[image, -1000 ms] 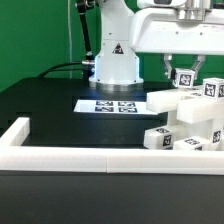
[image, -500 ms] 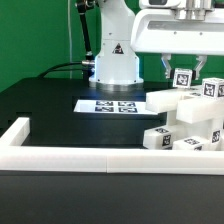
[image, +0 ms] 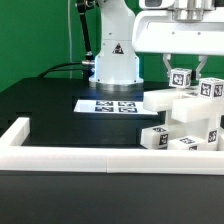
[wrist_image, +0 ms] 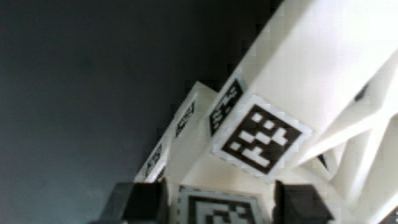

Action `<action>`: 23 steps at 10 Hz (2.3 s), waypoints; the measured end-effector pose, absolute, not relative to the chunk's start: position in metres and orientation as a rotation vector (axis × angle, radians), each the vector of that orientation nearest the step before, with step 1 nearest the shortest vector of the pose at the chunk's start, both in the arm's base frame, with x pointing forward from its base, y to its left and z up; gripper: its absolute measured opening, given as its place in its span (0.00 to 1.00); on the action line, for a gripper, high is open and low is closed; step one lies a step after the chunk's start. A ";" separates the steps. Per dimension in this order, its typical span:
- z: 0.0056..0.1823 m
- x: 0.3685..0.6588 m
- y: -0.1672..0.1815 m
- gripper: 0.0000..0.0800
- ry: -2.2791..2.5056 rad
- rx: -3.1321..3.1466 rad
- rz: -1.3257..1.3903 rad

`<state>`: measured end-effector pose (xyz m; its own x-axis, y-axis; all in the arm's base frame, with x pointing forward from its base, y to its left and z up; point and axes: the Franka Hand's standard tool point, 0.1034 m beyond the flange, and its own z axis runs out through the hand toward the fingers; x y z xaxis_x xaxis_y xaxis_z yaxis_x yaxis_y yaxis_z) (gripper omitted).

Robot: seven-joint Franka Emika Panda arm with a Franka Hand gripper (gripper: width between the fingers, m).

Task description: Assemble chair

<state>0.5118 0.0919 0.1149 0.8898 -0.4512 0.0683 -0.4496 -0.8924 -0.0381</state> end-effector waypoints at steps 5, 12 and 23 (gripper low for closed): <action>0.115 0.511 0.096 0.36 1.155 -2.868 -0.100; 0.115 0.511 0.096 0.80 0.741 -3.014 -0.106; 0.118 0.514 0.085 0.81 -0.562 -3.092 -0.128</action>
Offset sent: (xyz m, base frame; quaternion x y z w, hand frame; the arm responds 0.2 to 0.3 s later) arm 0.0000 0.0000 0.0000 0.0000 0.0000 0.1296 0.9916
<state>0.5142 0.0851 0.1184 0.9328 0.3516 0.0791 0.3513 -0.9361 0.0180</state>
